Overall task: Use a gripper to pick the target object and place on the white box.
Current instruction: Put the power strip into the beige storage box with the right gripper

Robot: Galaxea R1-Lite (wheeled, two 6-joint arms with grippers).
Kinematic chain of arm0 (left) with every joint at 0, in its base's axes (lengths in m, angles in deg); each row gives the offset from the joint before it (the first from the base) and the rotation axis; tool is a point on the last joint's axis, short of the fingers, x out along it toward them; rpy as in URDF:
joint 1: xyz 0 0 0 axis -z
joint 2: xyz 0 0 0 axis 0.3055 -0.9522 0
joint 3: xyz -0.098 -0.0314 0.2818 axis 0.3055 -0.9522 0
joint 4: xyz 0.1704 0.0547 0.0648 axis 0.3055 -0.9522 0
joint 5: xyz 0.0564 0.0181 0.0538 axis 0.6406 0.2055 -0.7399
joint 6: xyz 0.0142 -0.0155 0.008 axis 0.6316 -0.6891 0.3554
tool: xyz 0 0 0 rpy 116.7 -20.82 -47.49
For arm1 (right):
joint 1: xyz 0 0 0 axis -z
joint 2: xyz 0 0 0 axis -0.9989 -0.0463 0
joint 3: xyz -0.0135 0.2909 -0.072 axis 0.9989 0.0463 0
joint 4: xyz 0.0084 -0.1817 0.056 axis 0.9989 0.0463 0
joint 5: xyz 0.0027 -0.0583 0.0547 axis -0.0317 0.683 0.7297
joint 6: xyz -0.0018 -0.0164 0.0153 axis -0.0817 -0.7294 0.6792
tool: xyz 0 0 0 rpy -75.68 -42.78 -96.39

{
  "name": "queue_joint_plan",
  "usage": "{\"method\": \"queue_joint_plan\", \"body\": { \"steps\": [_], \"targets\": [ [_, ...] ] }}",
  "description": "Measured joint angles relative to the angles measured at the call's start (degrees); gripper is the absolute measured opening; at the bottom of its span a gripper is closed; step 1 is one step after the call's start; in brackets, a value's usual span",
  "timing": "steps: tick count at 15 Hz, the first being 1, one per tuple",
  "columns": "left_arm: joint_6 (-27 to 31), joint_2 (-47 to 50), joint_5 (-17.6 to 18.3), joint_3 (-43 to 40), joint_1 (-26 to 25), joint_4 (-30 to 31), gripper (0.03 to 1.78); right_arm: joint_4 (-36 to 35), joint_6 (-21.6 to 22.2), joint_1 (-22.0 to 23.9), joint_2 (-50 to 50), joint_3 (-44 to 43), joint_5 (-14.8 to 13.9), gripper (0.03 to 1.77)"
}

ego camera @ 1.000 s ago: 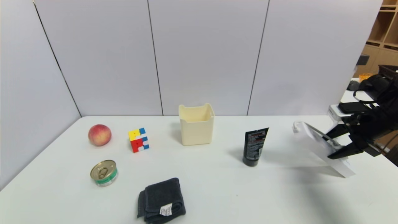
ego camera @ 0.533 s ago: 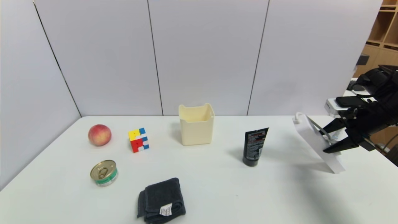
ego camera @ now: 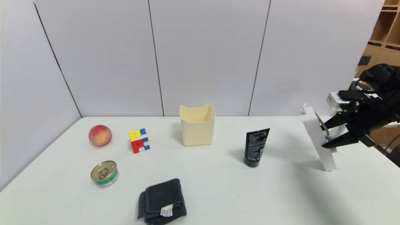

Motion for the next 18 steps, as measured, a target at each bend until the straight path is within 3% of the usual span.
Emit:
{"method": "queue_joint_plan", "body": {
  "steps": [3, 18],
  "targets": [
    [0.0, 0.0, 0.0, 0.0, 0.0, 0.0, 1.69, -0.1, 2.1, -0.5, -0.1, -0.8, 2.3, 0.83],
    [0.0, 0.0, 0.0, 0.0, 0.0, 0.0, 1.69, -0.1, 5.8, -0.7, -0.6, -4.5, 5.5, 0.83]
  ]
}}
